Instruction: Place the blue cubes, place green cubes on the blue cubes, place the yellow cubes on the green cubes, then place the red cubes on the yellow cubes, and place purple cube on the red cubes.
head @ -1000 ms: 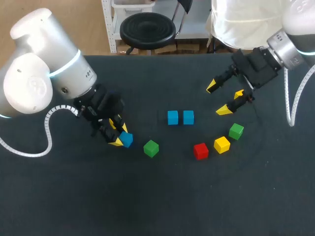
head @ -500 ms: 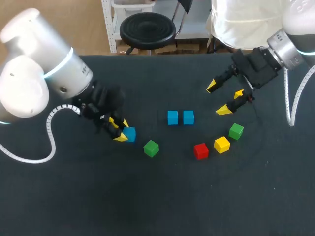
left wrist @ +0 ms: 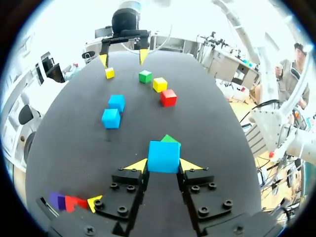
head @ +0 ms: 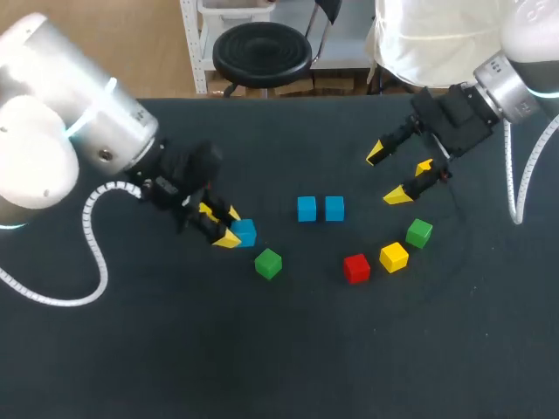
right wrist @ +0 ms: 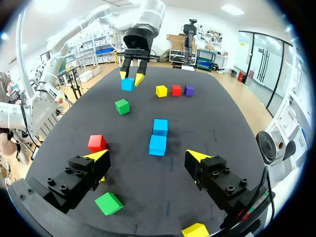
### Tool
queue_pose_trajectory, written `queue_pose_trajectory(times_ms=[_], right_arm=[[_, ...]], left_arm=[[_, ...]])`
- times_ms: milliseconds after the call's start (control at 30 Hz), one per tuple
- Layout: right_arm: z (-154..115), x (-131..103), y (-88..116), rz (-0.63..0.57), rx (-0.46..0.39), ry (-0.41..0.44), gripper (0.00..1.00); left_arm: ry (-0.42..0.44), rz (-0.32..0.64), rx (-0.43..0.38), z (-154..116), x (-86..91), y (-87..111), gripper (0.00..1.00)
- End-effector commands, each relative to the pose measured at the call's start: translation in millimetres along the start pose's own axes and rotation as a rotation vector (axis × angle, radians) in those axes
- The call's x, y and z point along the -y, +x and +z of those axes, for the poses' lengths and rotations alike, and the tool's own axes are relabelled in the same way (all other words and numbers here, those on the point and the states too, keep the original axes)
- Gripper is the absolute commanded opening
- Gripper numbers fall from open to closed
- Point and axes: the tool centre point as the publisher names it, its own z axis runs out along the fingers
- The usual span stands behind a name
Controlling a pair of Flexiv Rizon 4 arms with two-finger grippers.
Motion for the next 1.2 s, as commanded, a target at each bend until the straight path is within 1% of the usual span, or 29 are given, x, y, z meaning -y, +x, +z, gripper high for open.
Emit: queue_pose_trajectory(times_ms=[33,567,633,667,700,767,800,867,1000,1033,1100,1133,1200], right_arm=[[0,0,0,0.000,-0.001,0.000,1.00],[0,0,0,0.000,-0.001,0.000,1.00],[0,0,0,0.000,-0.001,0.000,1.00],[0,0,0,0.000,-0.001,0.000,1.00],[0,0,0,0.000,-0.001,0.000,1.00],[0,0,0,0.000,-0.001,0.000,1.00],[0,0,0,0.000,-0.001,0.000,1.00],[0,0,0,0.000,-0.001,0.000,1.00],[0,0,0,0.000,-0.001,0.000,1.00],[0,0,0,0.000,-0.001,0.000,1.00],[0,0,0,0.000,-0.001,0.000,1.00],[0,0,0,0.000,-0.001,0.000,1.00],[0,0,0,0.000,-0.001,0.000,1.00]], left_arm=[[-0.010,0.004,0.019,-2,5.8,7.2,0.00],[-0.010,0.004,0.019,-2,5.8,7.2,0.00],[-0.046,0.007,-0.034,-3,6.4,8.1,0.00],[-0.058,0.004,-0.040,-4,6.9,7.3,0.00],[-0.072,0.002,-0.051,-5,6.6,5.2,0.00],[-0.100,0.000,-0.111,-5,4.2,0.1,0.00],[-0.106,0.008,-0.117,-5,3.4,-3.4,0.00],[-0.133,0.016,-0.161,-5,1.0,-10.2,0.00],[-0.148,0.019,-0.197,0,-4.1,-19.0,0.00],[-0.147,0.013,-0.216,2,-5.7,-20.1,0.00],[-0.147,0.017,-0.217,6,-8.1,-21.9,0.00],[-0.150,0.010,-0.237,8,-9.8,-22.1,0.00],[-0.144,0.008,-0.229,10,-12.6,-23.1,0.00]])
